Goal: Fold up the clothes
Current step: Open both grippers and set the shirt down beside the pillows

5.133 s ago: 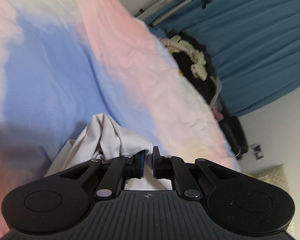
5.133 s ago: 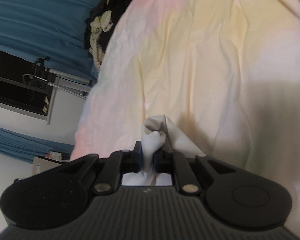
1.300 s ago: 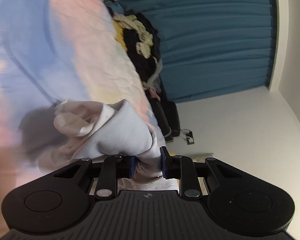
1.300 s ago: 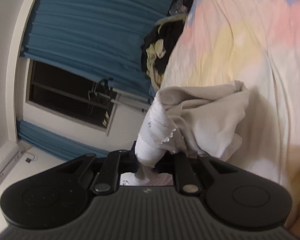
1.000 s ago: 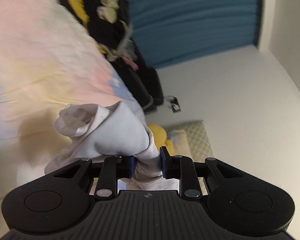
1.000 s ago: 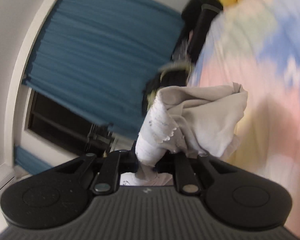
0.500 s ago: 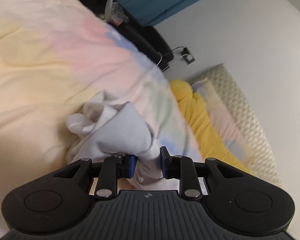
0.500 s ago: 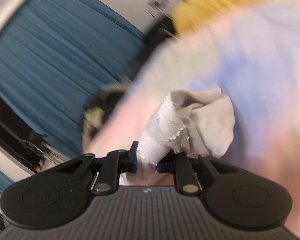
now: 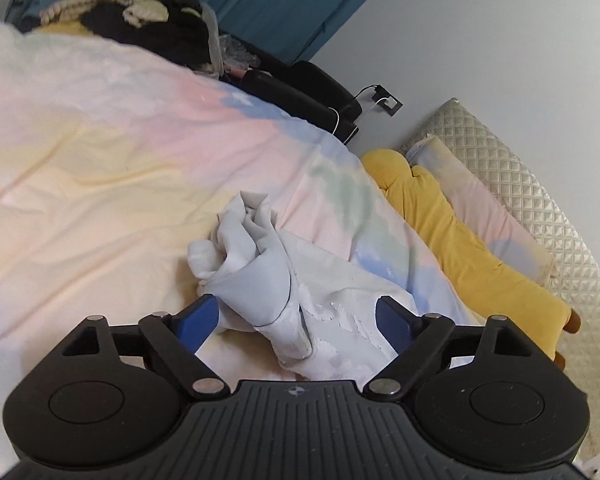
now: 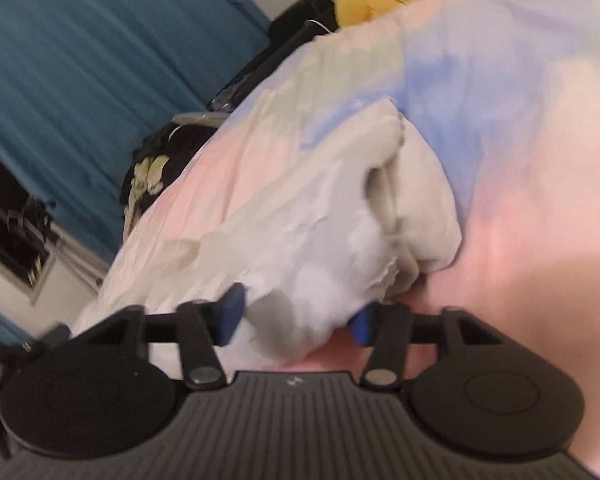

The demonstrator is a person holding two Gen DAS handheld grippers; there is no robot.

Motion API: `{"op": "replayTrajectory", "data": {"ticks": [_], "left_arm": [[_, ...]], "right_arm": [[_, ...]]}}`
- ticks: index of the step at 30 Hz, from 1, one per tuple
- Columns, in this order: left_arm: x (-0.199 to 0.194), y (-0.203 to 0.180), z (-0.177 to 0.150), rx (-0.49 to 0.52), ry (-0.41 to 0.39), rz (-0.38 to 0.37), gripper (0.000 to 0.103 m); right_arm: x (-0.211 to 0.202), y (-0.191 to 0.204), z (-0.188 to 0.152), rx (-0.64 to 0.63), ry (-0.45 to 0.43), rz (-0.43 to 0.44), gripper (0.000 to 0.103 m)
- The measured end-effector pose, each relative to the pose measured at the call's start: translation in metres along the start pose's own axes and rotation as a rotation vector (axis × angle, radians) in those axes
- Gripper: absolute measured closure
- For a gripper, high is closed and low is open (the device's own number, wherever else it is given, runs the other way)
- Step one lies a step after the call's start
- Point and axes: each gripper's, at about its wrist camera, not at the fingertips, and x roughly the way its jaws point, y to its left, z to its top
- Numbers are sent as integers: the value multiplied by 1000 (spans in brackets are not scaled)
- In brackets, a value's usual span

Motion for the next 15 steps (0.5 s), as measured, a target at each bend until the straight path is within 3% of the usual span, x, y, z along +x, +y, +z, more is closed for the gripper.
{"op": "replayTrajectory", "data": {"ticks": [2,6,9,15], "left_arm": [[-29,-8,2,40,-21,22,14],[-93,-24,6,128,-80,65,10],[-141,-38,10,208,-120,100,10],[-248,-67,8,387,-294,234,1]], "right_arm": [[-20,16,-6,-82,15,-34,43],[-61,48,-11,-194,-19,24,44],[-91,86,-1,-271,-75,92,44],[-160,176,9,-380,-156,290,44]]}}
